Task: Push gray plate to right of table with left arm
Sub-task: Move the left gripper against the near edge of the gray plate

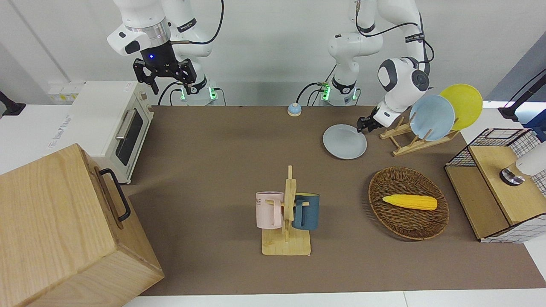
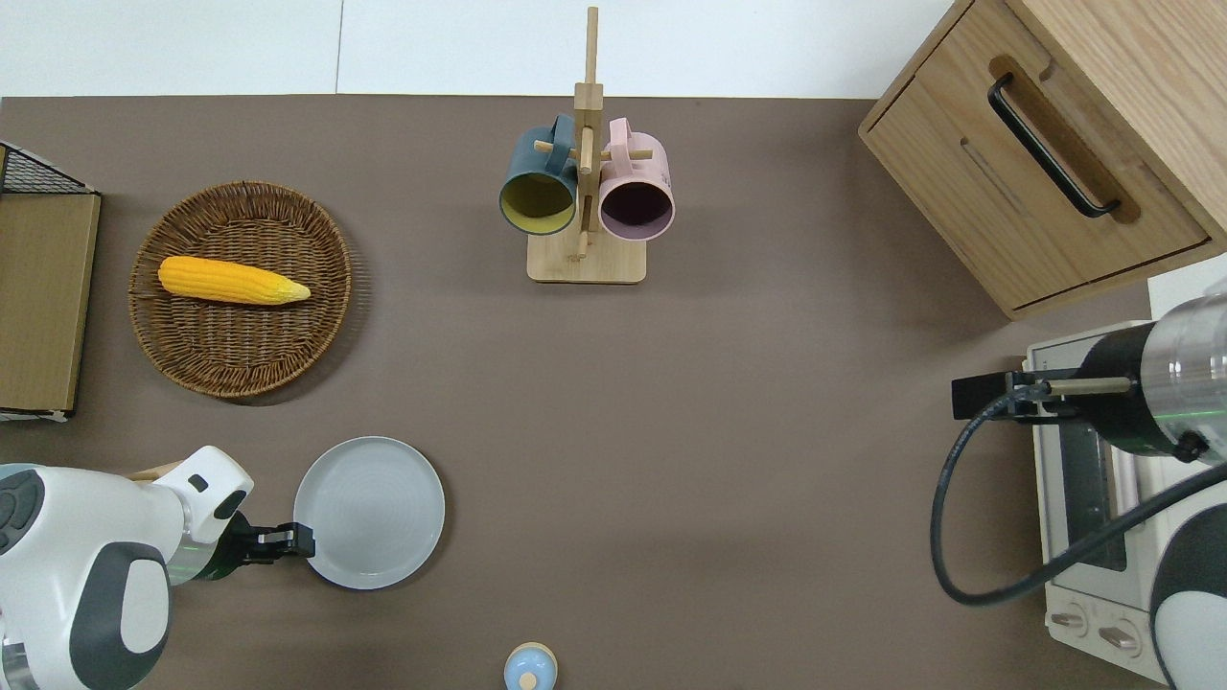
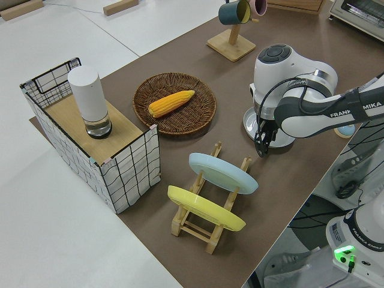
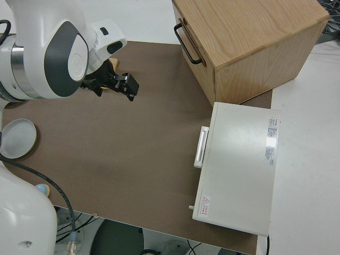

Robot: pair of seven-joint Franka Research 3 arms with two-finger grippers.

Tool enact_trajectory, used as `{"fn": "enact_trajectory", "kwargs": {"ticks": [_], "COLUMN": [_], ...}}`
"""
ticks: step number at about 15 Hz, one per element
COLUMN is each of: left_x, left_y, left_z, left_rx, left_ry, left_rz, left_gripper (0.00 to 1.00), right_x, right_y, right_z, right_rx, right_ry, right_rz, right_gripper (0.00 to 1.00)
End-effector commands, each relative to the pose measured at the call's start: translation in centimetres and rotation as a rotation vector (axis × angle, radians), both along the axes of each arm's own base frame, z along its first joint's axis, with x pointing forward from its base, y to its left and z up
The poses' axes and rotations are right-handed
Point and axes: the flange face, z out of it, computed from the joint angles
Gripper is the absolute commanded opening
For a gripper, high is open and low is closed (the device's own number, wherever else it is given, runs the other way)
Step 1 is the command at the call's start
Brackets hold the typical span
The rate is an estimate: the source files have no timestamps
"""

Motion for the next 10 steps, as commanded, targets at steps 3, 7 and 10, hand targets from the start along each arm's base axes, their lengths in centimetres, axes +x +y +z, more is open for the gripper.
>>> {"fn": "enact_trajectory", "kwargs": {"ticks": [3,7,10], "left_x": [-0.2,0.3,0.3], "left_y": [0.0,-1.0,-1.0], "left_z": [-0.4,-1.2,-1.4], "left_rx": [-0.01,0.011,0.012], "left_ry": [-0.053,-0.057,-0.053], "left_rz": [0.025,0.071,0.082], "left_gripper": [0.51,0.41,0.12], "right_x": [-0.8,-0.8,-0.8], "right_y": [0.0,0.0,0.0], "right_z": [0.0,0.0,0.0], "right_rx": [0.009,0.009,0.009], "right_ry": [0.003,0.003,0.003], "right_rz": [-0.02,-0.02,-0.02], "right_gripper": [0.996,0.996,0.996]}}
